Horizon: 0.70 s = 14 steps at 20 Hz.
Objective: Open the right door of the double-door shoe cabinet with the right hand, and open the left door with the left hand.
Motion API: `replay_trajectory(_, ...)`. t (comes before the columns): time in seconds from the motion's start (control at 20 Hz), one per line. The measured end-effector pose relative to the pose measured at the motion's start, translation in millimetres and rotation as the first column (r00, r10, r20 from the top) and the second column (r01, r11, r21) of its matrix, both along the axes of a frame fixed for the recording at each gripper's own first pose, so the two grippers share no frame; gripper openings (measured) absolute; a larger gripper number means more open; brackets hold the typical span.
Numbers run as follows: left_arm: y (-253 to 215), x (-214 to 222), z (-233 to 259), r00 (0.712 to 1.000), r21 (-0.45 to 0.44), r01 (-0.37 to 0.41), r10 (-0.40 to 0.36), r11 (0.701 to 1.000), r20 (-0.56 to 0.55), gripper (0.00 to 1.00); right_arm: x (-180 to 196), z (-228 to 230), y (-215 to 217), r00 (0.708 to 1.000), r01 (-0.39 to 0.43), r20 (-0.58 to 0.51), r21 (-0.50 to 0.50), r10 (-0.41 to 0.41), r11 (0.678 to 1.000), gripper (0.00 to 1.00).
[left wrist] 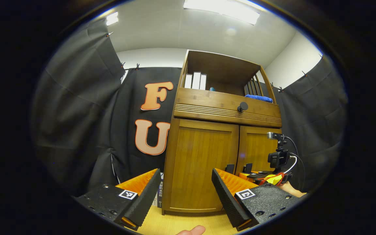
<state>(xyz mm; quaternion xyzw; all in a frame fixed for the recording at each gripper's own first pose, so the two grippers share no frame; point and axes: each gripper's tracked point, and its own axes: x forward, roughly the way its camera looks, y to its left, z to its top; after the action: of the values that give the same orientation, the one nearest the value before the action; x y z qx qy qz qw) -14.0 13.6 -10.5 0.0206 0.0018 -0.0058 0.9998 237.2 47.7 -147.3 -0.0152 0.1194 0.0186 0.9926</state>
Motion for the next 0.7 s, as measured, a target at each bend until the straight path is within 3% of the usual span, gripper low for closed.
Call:
replay_trajectory(0.15, -2.0, -2.7, 1.8, 1.0, -0.007, 0.009, -0.008, 1.0, 0.008, 0.94, -6.0, 4.1, 1.4, 1.0, -0.024, 0.006, 0.011, 0.024, 1.0, 0.24)
replay_trajectory(0.35, -3.1, -6.4, 1.5, 1.0, -0.017, 0.011, -0.011, 1.0, 0.01, 0.94, -23.6, 16.6, 6.3, 0.997, -0.078, 0.0, 0.025, 0.078, 0.997, 0.31)
replay_trajectory(0.6, -5.6, -3.2, -6.5, 1.0, -0.034, 0.019, -0.019, 0.999, -0.003, 0.94, -49.2, 28.0, 4.1, 0.992, -0.122, -0.005, 0.061, 0.122, 0.991, 0.24)
replay_trajectory(0.7, -9.4, -3.2, -9.6, 0.999, -0.048, 0.03, -0.031, 0.998, -0.012, 0.94, -62.2, 30.4, 2.4, 0.992, -0.127, 0.005, 0.06, 0.127, 0.99, 0.27)
